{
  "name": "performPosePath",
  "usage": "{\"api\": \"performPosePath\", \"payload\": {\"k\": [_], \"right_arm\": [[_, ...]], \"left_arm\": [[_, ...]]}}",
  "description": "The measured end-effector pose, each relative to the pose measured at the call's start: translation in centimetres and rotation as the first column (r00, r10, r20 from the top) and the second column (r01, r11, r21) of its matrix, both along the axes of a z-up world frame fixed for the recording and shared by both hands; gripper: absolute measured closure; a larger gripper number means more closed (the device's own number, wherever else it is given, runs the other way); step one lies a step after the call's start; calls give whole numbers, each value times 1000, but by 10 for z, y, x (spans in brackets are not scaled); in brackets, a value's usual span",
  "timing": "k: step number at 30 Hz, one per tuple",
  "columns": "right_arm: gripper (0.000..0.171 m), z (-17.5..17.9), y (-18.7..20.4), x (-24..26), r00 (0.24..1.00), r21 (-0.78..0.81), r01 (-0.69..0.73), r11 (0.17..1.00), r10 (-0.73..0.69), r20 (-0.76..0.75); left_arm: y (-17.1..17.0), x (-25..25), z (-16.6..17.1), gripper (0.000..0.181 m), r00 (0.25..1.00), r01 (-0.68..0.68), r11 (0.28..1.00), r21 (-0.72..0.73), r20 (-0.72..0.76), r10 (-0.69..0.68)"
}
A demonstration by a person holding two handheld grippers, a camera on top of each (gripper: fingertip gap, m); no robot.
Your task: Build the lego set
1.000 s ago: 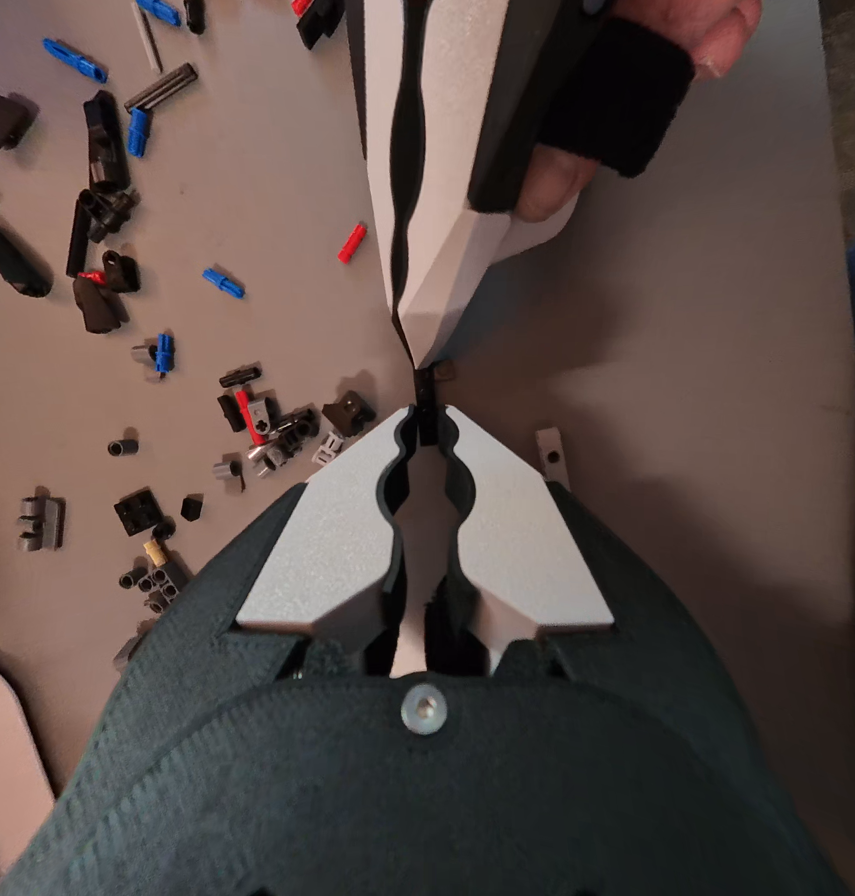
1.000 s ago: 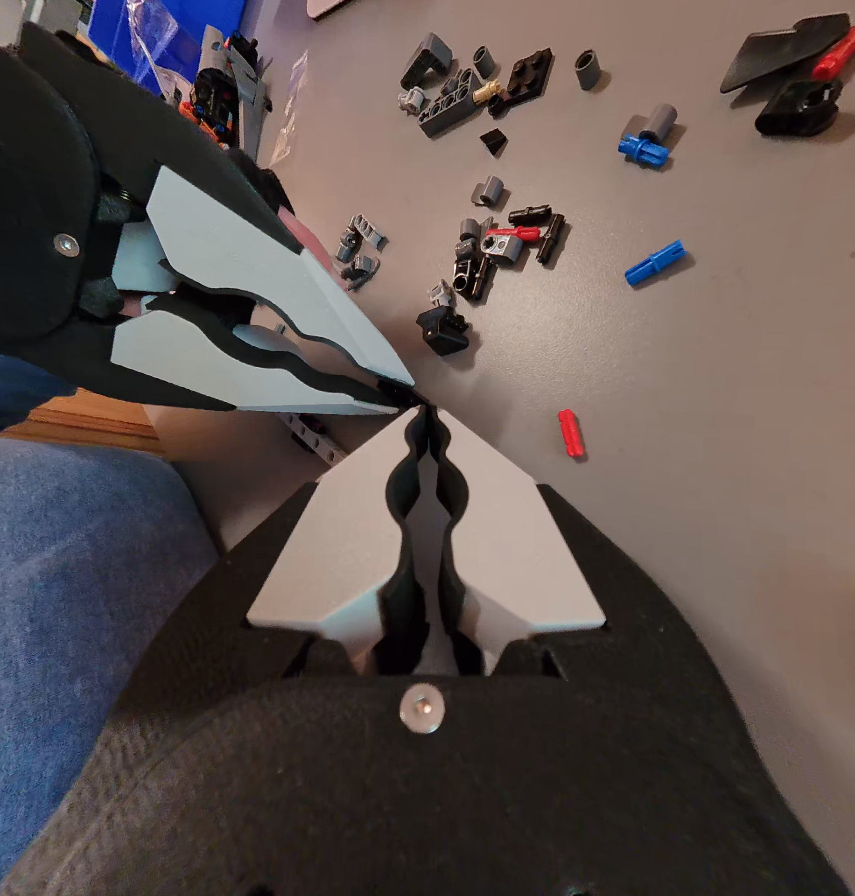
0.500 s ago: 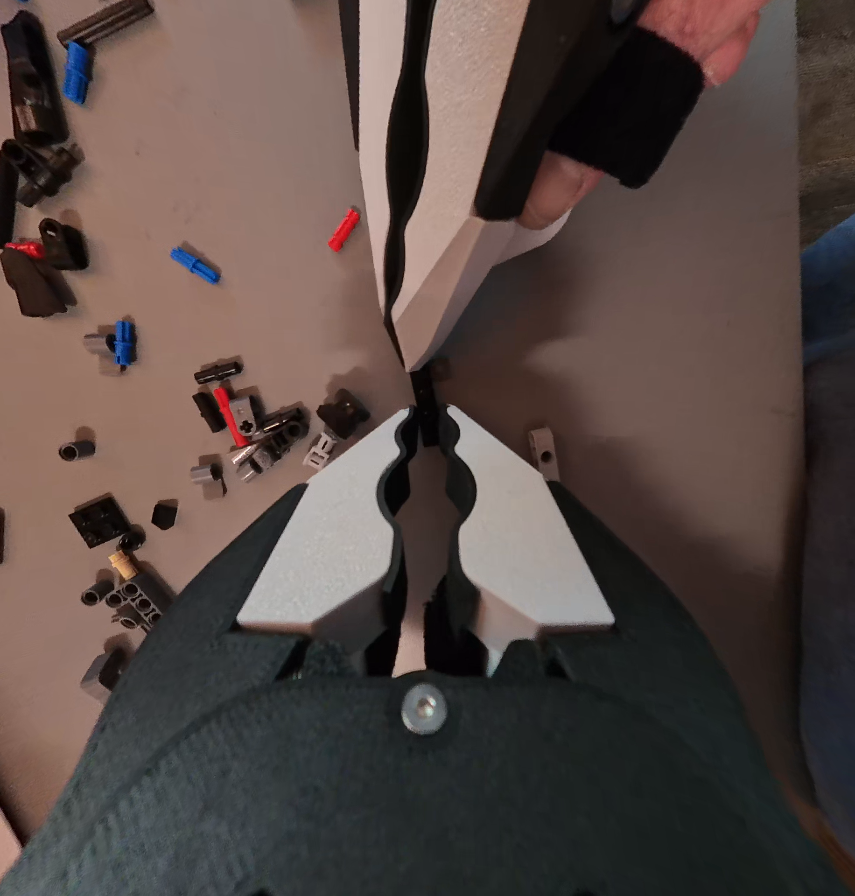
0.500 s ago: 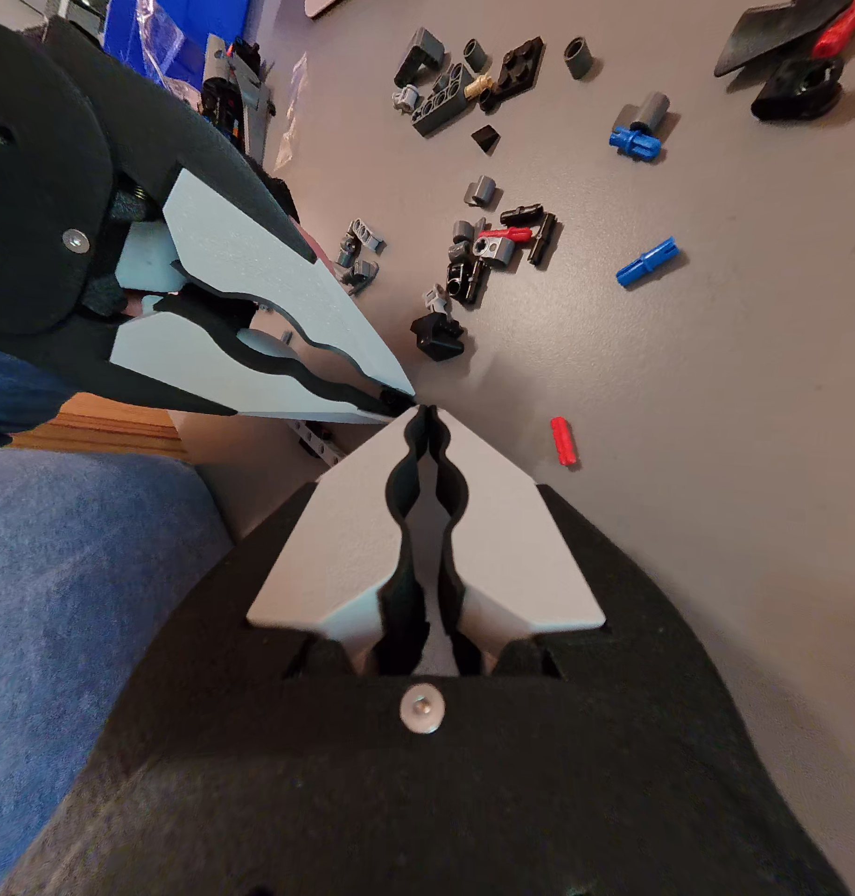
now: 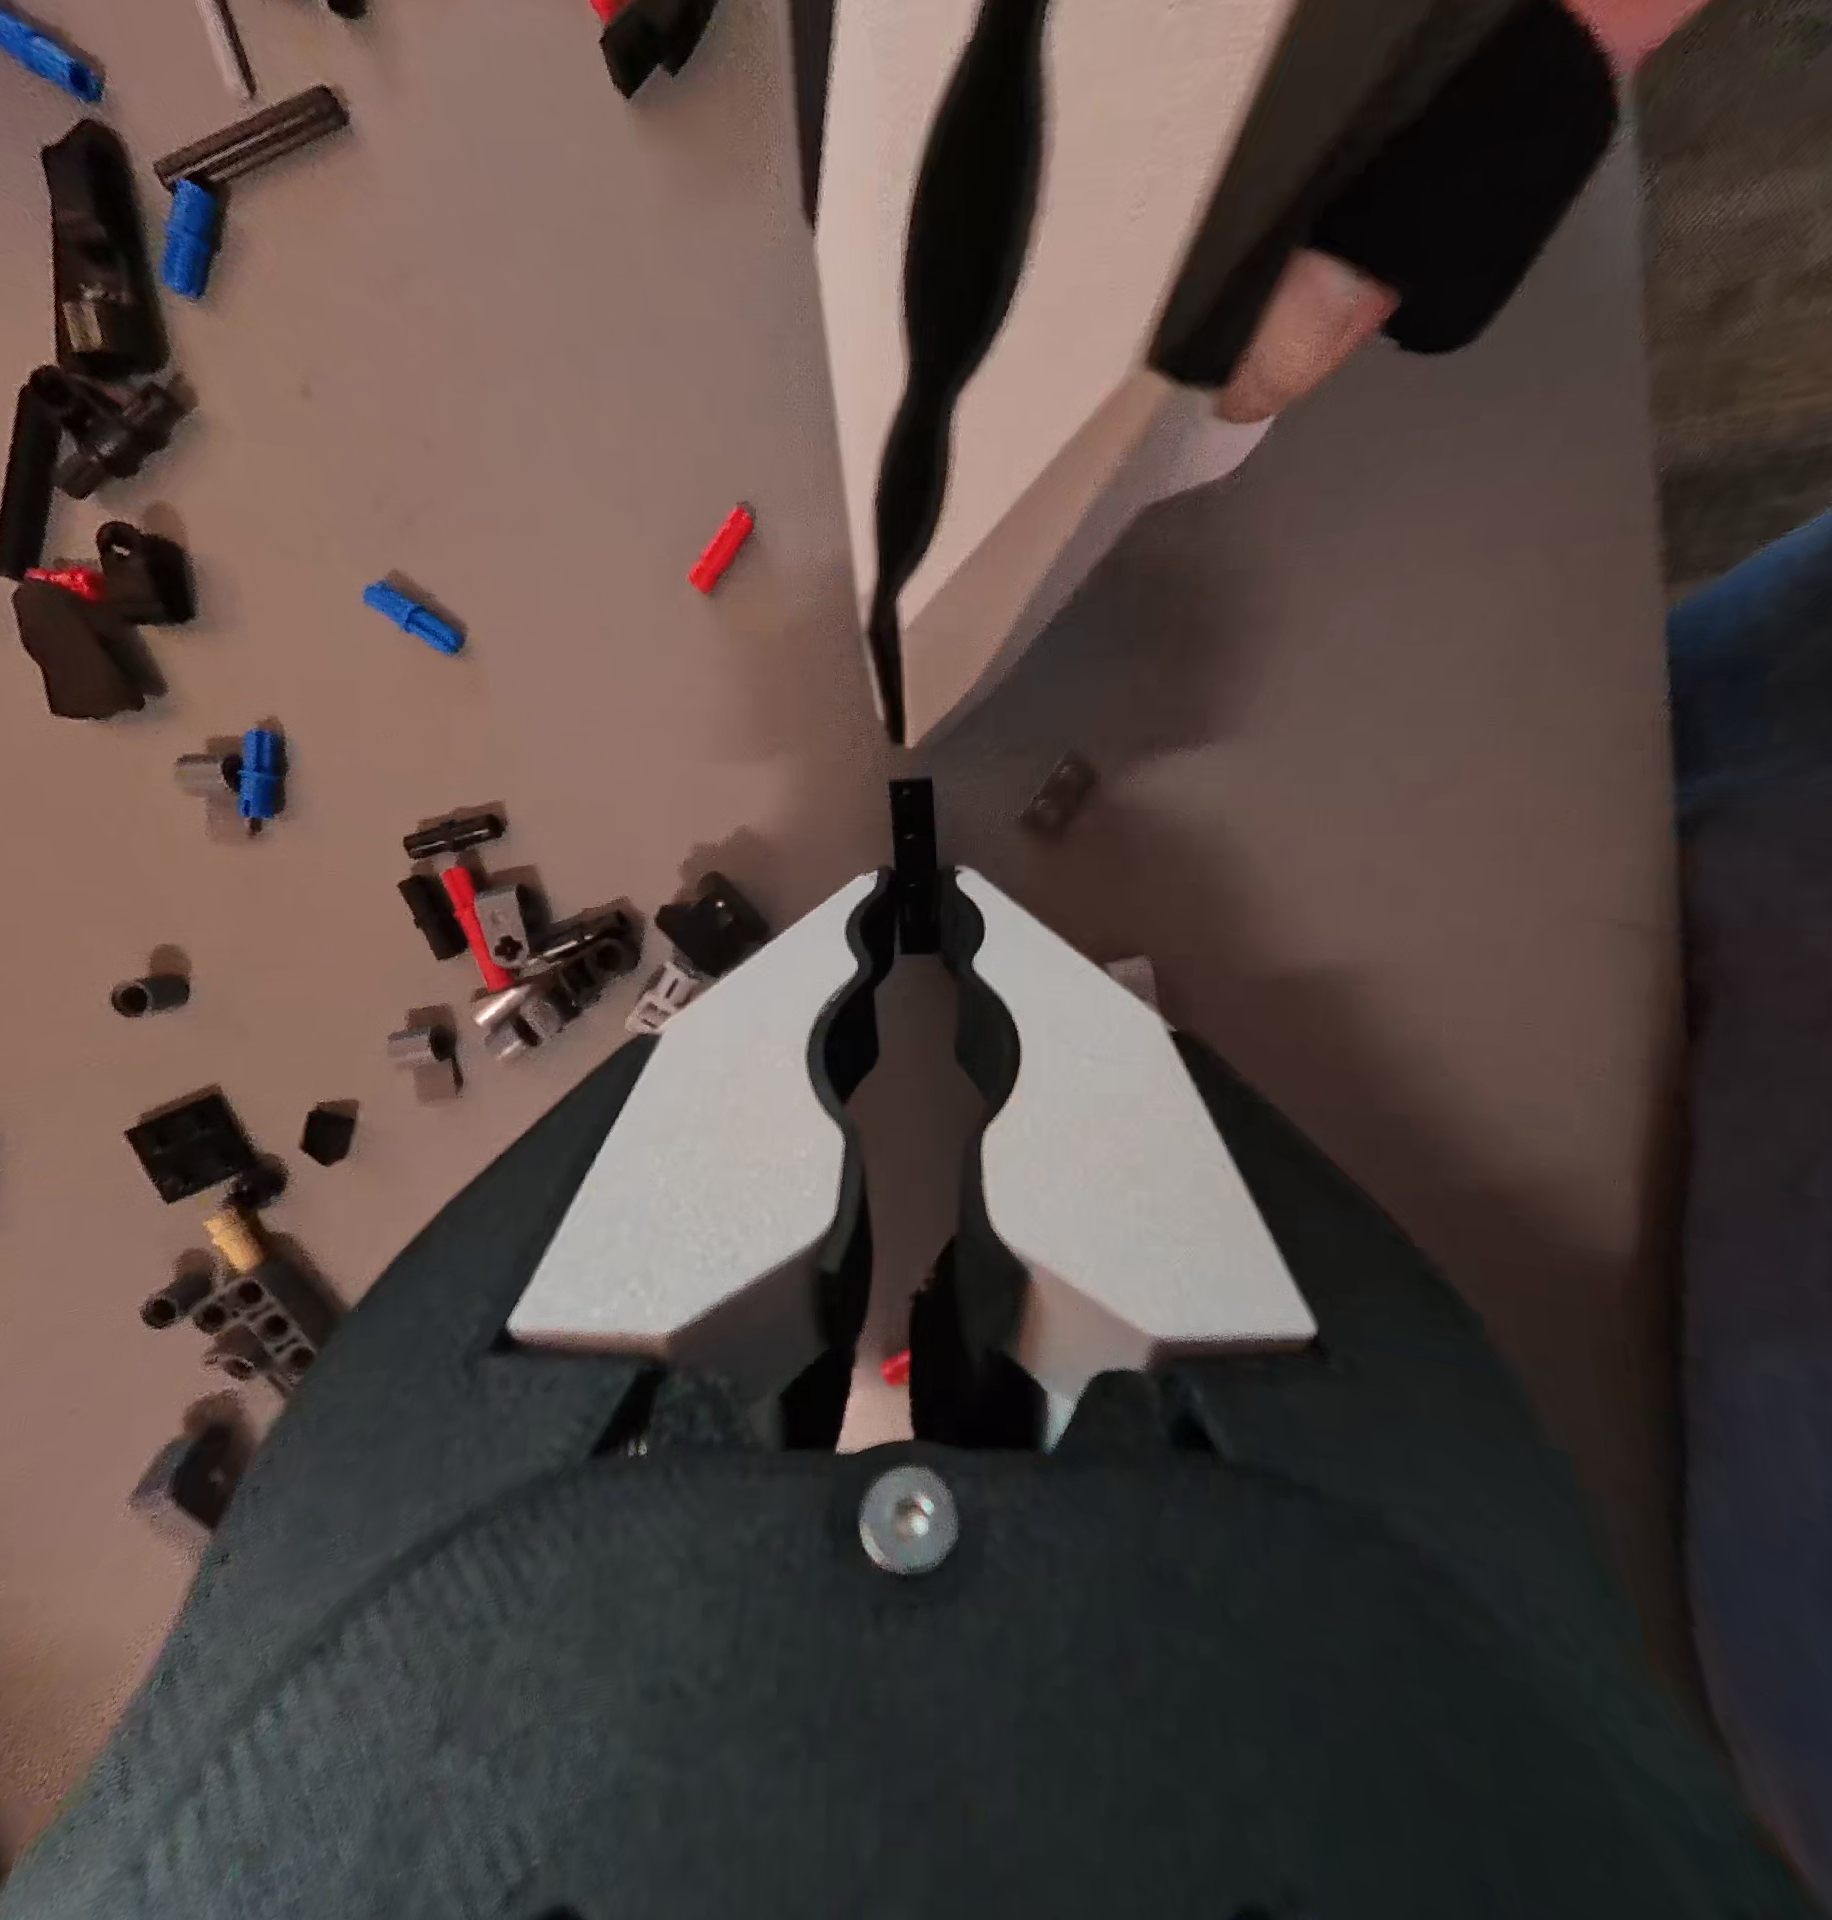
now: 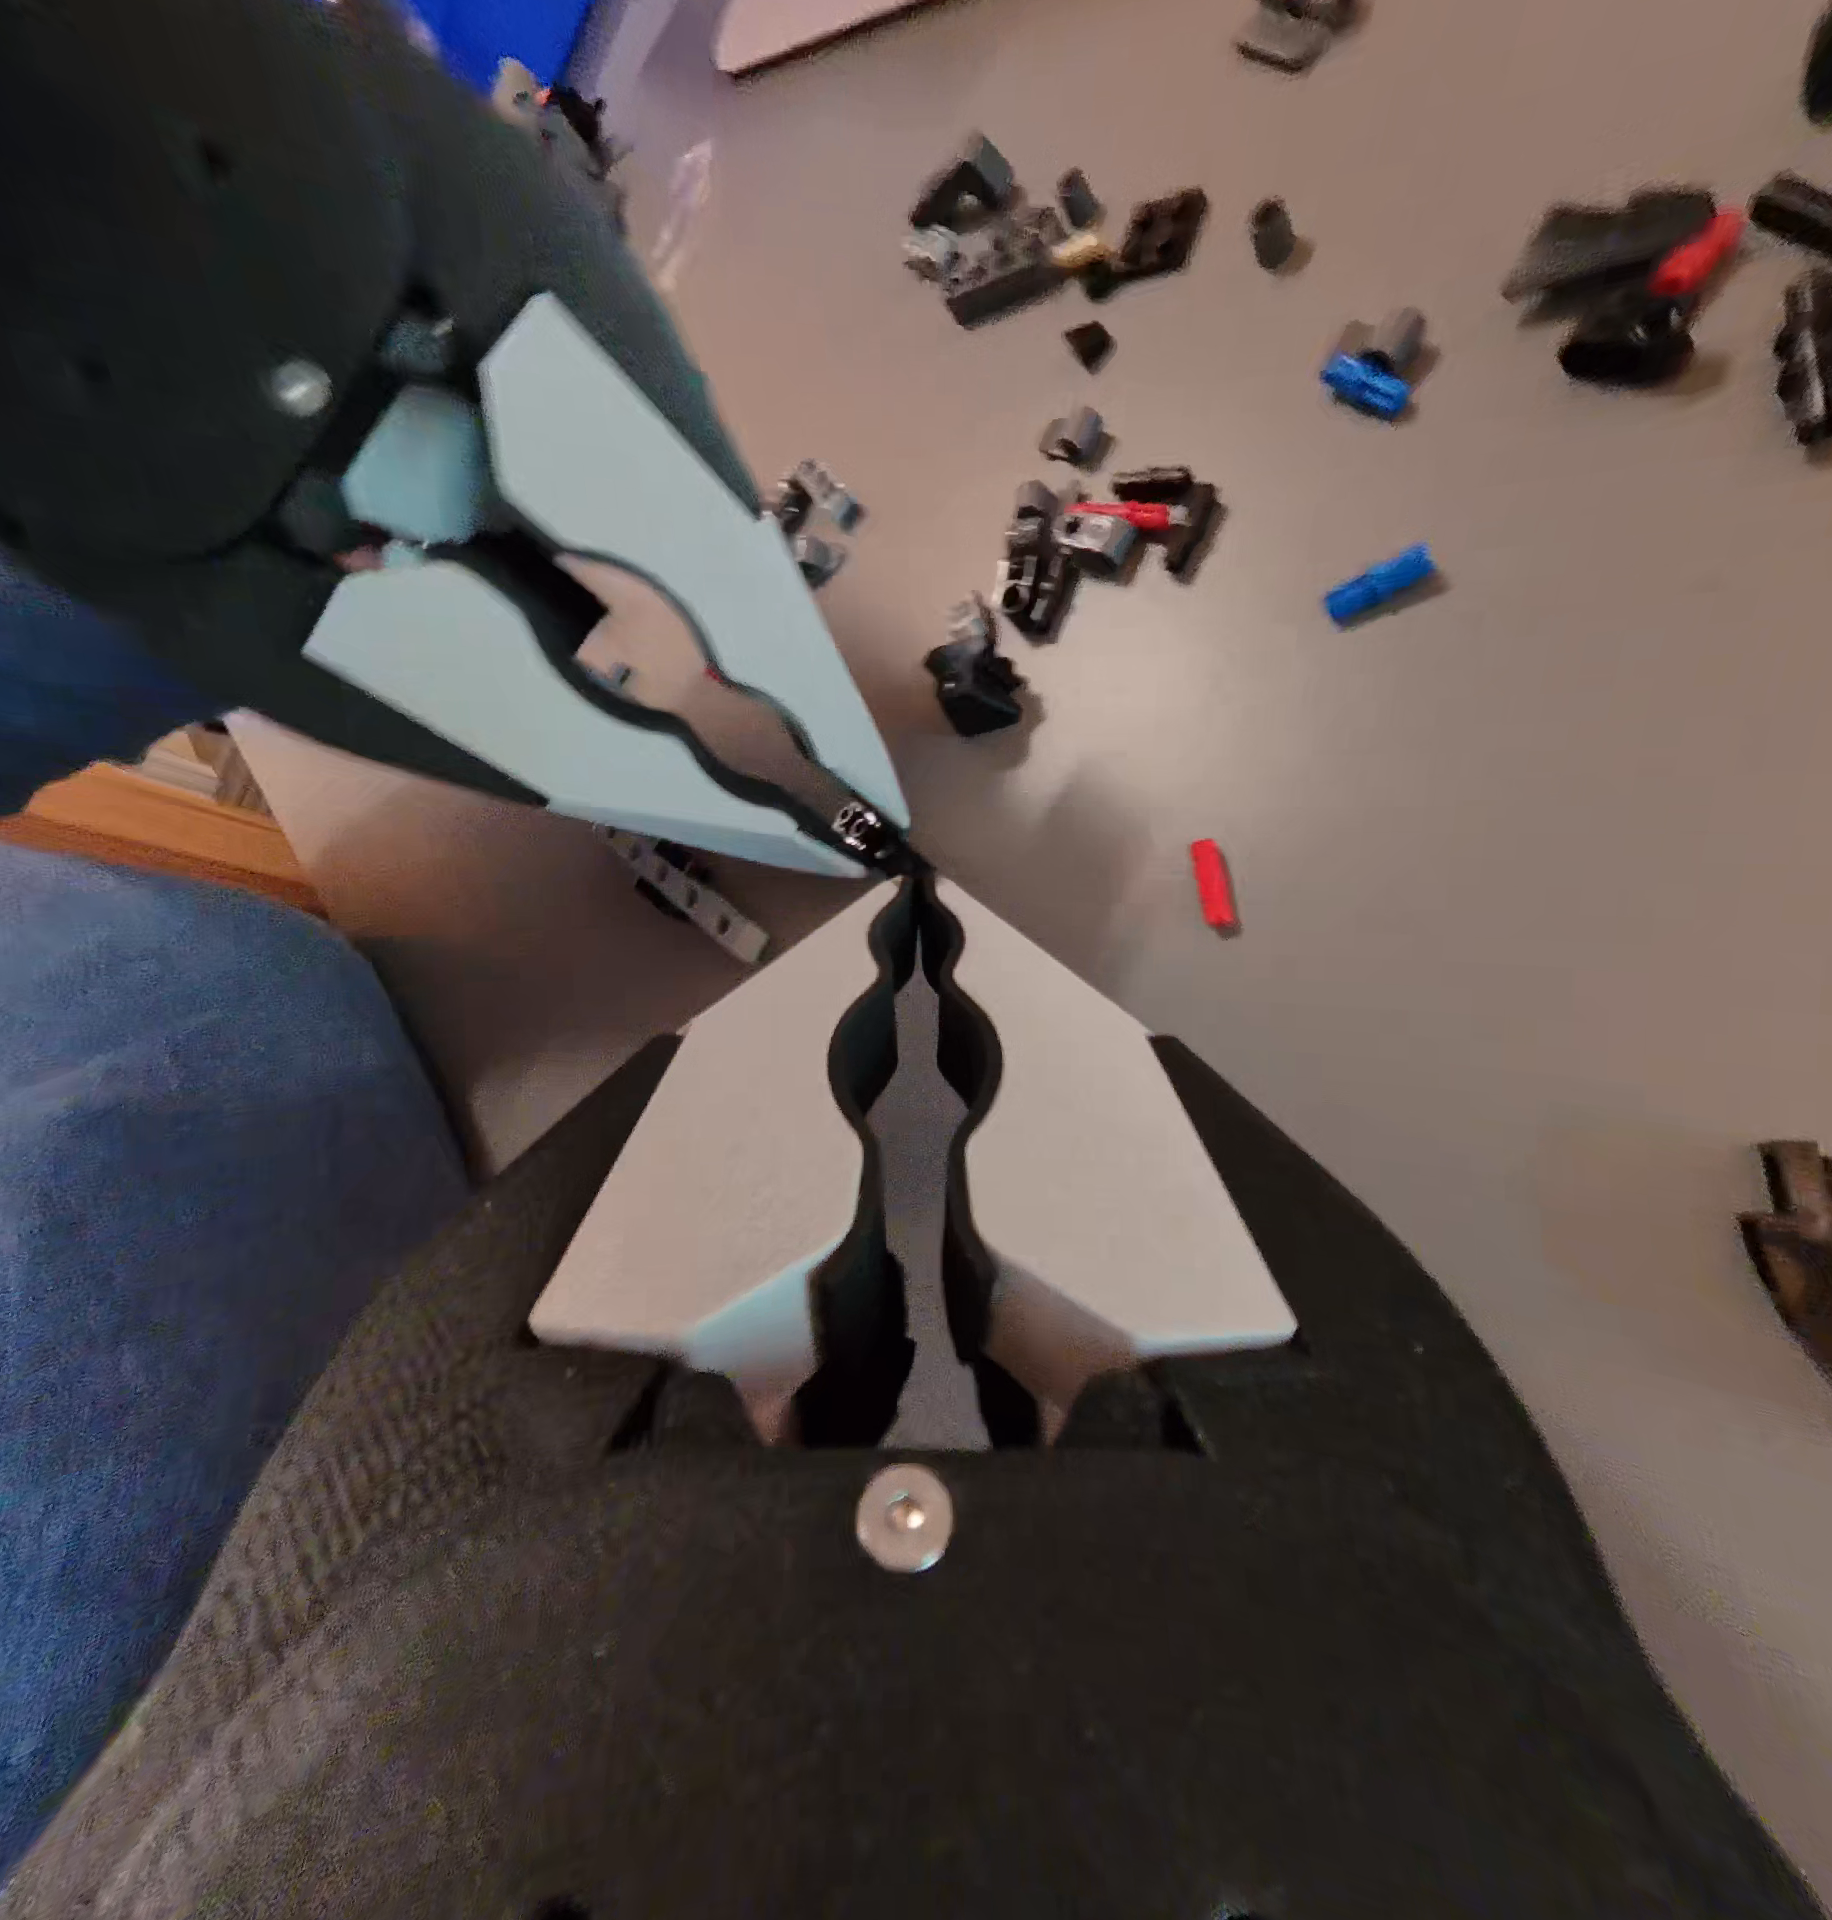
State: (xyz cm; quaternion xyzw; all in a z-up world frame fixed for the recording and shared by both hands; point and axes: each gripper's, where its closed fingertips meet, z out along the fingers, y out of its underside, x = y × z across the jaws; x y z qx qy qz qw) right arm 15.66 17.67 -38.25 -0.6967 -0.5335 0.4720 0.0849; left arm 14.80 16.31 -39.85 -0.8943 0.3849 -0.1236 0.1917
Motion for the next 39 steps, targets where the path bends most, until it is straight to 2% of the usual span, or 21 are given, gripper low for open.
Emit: {"api": "performPosePath", "payload": {"k": [4,6,8,12,17,24,31,39], "right_arm": [[171,-1,-18,15,995,132,-99,986,97,17],[164,-9,-28,19,988,220,-156,963,152,35],[164,-13,-33,17,987,299,-160,941,157,36],[167,-17,-33,8,990,356,-142,924,130,56],[170,-16,-29,0,997,371,-71,926,60,42],[171,-16,-7,-14,992,318,110,942,-125,26],[171,-6,-10,-12,991,242,135,961,-130,-35],[171,-5,-3,-13,997,140,80,987,-77,-27]], "left_arm": [[-6,-2,6,174,999,-49,999,0,17,49],[-11,0,6,175,997,-71,997,-9,31,72],[-17,2,4,174,996,-80,997,-19,23,81],[-20,2,1,175,993,-111,993,-27,23,112],[-19,-1,5,175,986,-161,987,-14,38,161],[-19,-18,3,175,971,-236,972,-10,22,237],[-17,-18,5,175,970,-242,969,40,15,242],[-9,-18,4,175,979,-199,978,57,-40,201]]}}
